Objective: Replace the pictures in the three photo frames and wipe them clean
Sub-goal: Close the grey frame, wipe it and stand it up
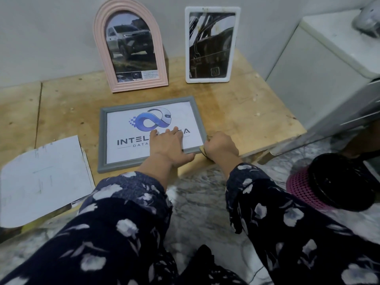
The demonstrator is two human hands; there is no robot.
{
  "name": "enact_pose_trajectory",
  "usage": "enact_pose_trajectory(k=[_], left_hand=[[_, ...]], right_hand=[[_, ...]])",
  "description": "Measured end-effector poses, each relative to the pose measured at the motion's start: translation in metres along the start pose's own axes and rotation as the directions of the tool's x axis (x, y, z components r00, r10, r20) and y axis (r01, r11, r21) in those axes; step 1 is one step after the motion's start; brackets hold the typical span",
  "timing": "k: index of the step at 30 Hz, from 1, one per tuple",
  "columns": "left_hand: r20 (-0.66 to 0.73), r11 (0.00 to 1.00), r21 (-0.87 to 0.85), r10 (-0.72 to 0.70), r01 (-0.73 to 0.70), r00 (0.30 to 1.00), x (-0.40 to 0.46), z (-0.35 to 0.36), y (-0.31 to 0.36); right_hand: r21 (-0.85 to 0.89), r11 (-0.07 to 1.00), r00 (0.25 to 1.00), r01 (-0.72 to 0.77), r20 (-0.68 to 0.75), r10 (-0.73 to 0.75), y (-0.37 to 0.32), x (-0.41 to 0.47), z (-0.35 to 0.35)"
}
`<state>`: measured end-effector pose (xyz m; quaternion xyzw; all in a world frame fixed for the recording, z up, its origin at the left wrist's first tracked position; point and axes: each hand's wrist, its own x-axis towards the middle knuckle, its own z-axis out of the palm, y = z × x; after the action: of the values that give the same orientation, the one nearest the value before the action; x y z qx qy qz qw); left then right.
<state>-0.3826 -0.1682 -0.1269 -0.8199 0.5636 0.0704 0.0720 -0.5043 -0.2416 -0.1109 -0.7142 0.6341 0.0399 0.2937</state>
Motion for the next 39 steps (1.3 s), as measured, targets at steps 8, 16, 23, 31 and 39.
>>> enact_pose_trajectory(k=[8, 16, 23, 31, 39], left_hand=[[-0.012, 0.995, -0.103, 0.003, -0.004, 1.0, -0.004, 0.009, -0.004], [-0.024, 0.996, -0.081, 0.026, -0.028, 0.999, -0.04, 0.023, -0.069], [-0.09, 0.881, -0.3, -0.408, 0.366, 0.909, -0.095, 0.044, -0.127], [-0.175, 0.81, -0.499, -0.442, 0.307, 0.88, -0.107, 0.061, -0.143], [-0.145, 0.793, -0.539, -0.419, 0.284, 0.896, -0.115, 0.054, -0.144]], right_hand=[[0.046, 0.999, 1.0, -0.012, -0.028, 0.013, 0.024, -0.012, 0.003], [-0.331, 0.919, 0.935, 0.214, -0.202, -0.29, 0.013, -0.017, 0.02], [-0.486, 0.84, 0.879, 0.239, -0.258, -0.4, 0.007, -0.027, 0.031], [-0.315, 0.905, 0.883, 0.287, -0.279, -0.377, 0.002, -0.03, 0.042], [-0.43, 0.786, 0.813, 0.444, -0.176, -0.555, -0.024, -0.047, 0.059]])
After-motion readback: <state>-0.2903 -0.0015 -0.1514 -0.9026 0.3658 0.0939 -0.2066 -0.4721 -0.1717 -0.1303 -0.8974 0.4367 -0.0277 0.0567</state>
